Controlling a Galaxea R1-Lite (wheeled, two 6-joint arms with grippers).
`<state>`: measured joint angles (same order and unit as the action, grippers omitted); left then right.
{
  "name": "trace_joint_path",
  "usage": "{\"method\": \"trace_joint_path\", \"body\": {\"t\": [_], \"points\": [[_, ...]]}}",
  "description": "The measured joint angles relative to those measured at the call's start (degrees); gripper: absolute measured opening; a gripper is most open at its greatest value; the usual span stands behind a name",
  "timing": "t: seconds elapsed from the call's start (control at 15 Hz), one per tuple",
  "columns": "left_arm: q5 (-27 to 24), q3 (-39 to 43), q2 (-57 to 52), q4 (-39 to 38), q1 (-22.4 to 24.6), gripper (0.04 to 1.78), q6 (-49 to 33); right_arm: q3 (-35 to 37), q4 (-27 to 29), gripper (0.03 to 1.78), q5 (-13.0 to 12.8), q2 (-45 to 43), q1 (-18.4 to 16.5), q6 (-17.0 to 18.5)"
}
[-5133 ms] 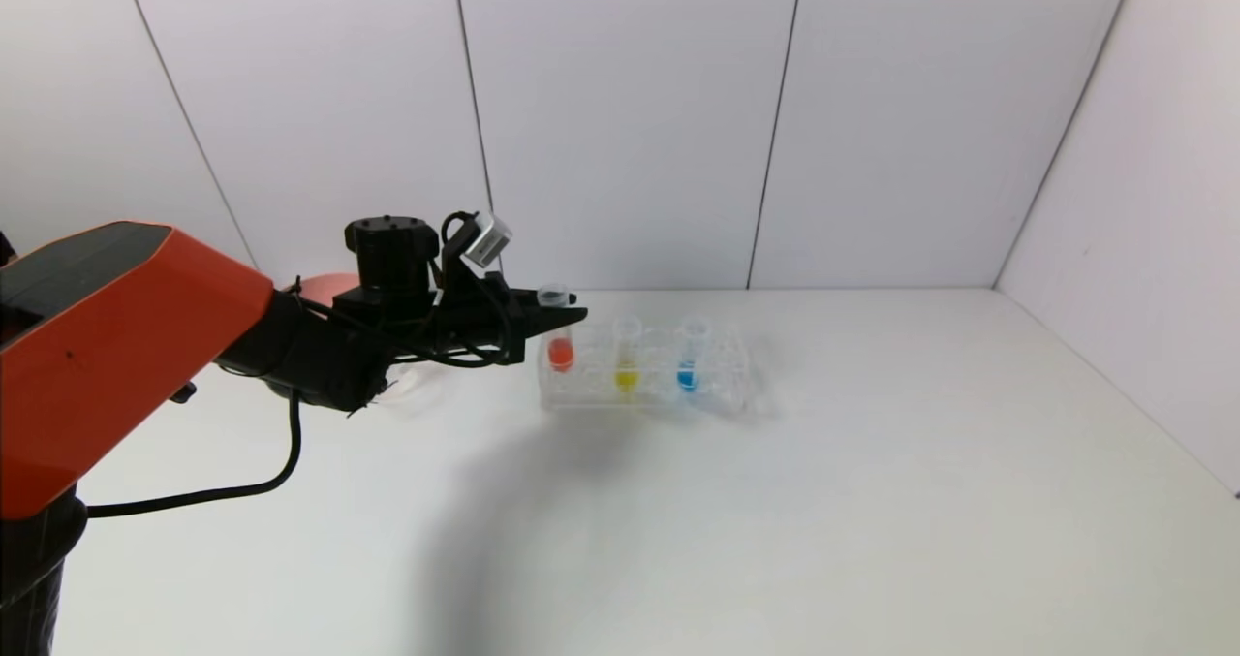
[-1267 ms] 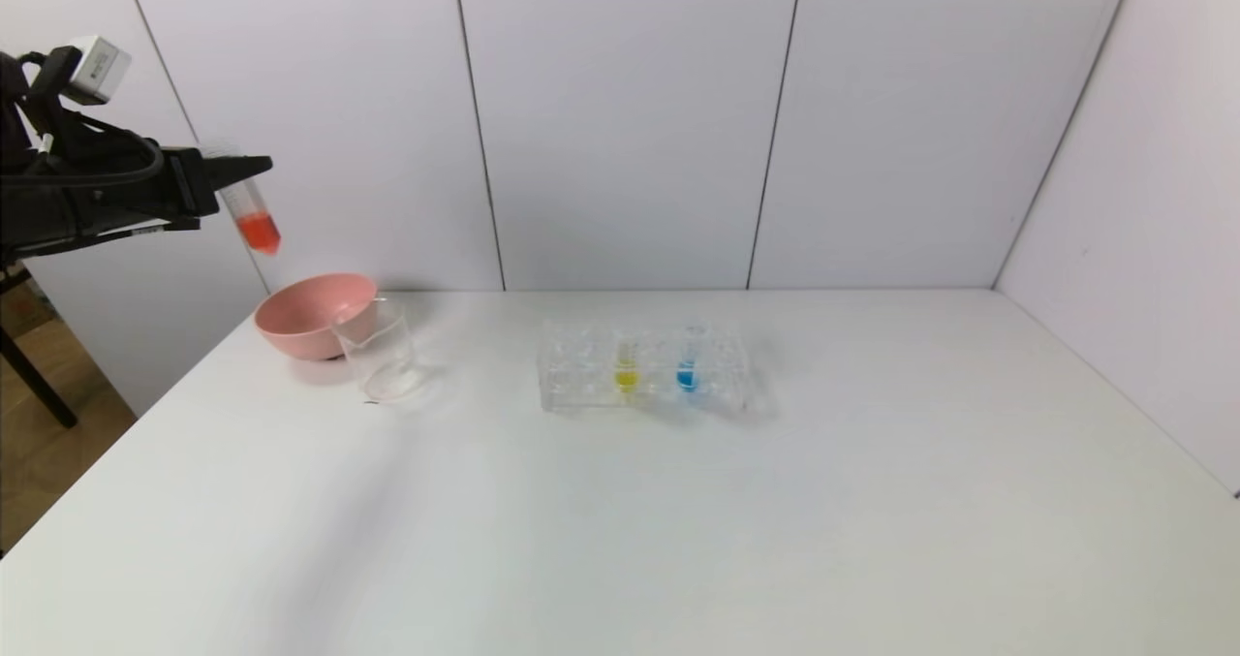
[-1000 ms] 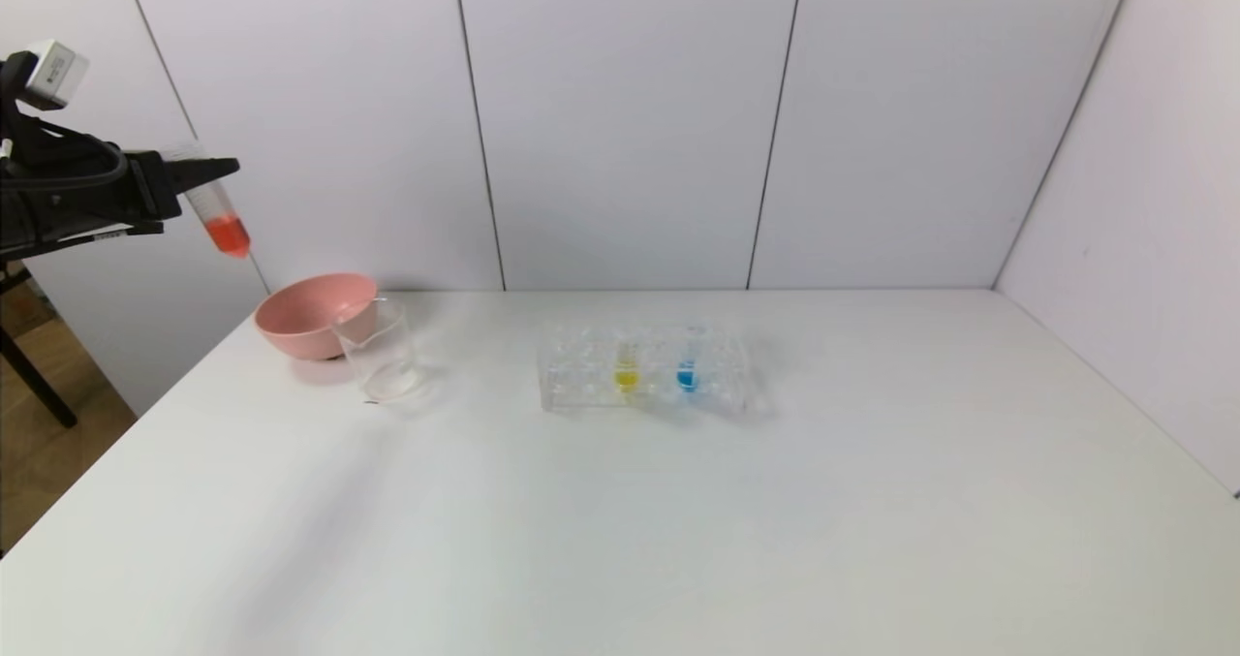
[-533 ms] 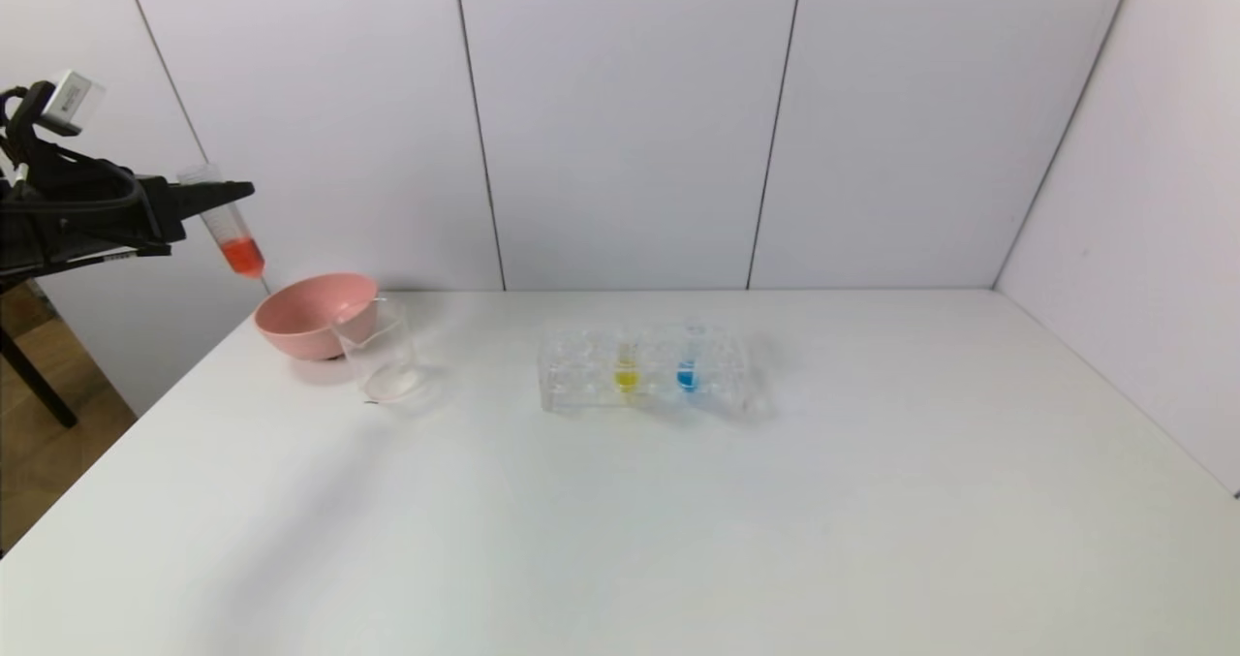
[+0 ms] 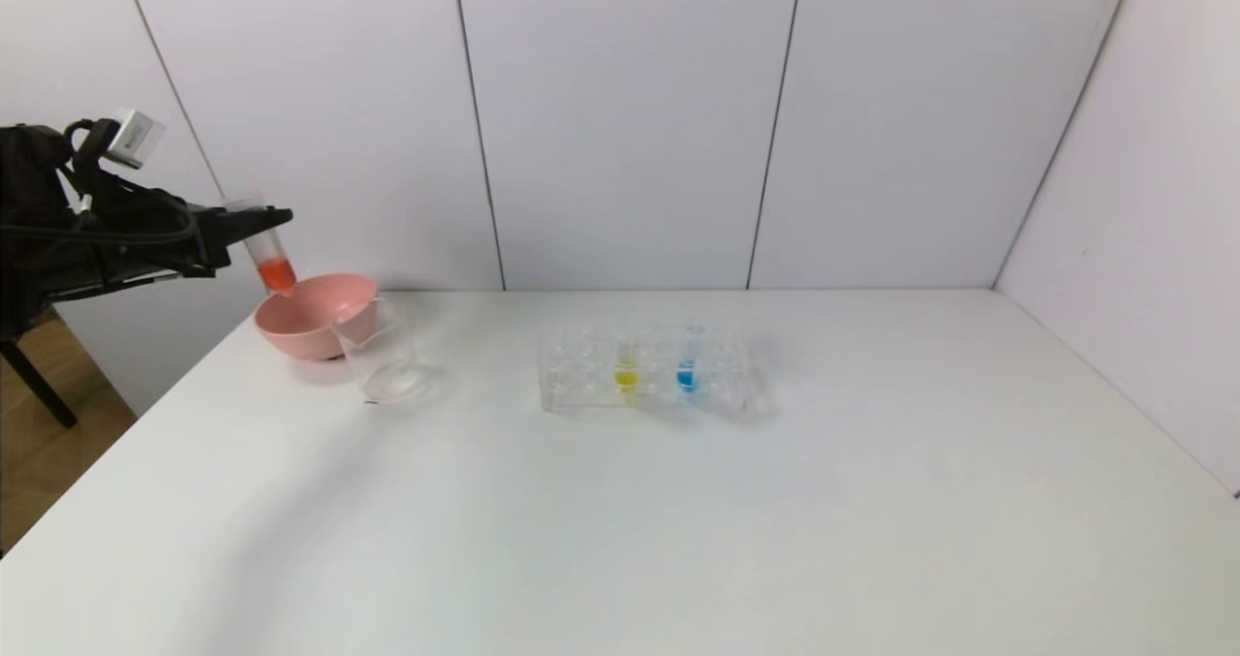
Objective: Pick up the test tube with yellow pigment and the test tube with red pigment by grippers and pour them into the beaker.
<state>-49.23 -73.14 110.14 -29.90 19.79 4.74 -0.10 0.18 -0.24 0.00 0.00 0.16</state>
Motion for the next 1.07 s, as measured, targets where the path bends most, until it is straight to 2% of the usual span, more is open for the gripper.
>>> {"method": "trace_joint_path", "body": {"t": [0.2, 0.47, 1.07], "points": [[0.1, -0.9, 0.9, 3.6, -0.4, 0.47, 5.7, 0.0, 0.0, 0.11, 0.0, 0.0, 0.0, 0.0], [0.5, -3.2, 1.0, 12.7, -0.5, 0.48, 15.6, 0.0, 0.0, 0.11, 0.0, 0.0, 0.0, 0.0], [0.6, -5.5, 0.7, 16.0, -0.5, 0.47, 19.8, 0.0, 0.0, 0.11, 0.0, 0.0, 0.0, 0.0]]}}
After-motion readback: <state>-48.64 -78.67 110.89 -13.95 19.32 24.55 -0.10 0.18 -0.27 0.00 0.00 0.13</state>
